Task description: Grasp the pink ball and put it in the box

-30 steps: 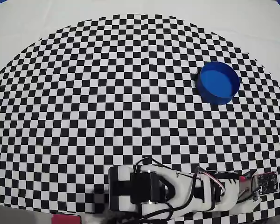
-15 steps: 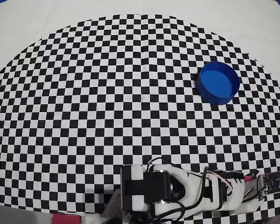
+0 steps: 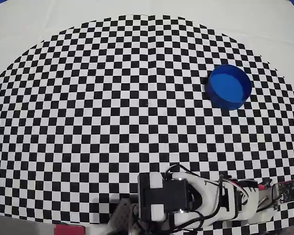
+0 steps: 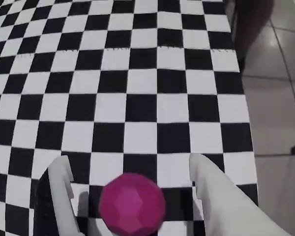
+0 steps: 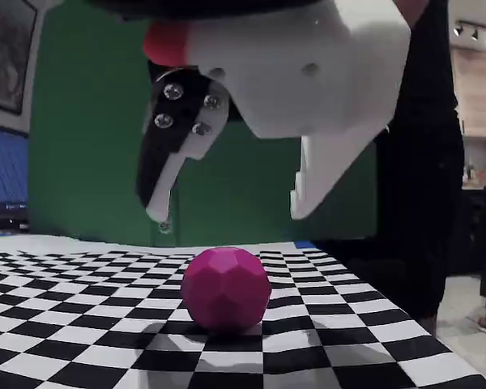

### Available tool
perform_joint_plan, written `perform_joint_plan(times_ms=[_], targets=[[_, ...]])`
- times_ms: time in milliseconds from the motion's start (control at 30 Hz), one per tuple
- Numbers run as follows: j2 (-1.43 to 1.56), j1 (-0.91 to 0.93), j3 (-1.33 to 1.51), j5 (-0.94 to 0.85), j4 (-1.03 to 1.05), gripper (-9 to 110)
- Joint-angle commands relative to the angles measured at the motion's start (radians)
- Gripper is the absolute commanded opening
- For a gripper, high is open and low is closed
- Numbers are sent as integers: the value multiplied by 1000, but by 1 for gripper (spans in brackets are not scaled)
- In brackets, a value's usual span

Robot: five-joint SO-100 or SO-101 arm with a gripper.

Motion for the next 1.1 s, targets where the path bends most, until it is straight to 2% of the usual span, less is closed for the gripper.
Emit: perform_joint_plan(times_ms=[0,1067], targets=[[-11,-3,-46,8,-17,28],[-112,-20,-60,8,-20,28]])
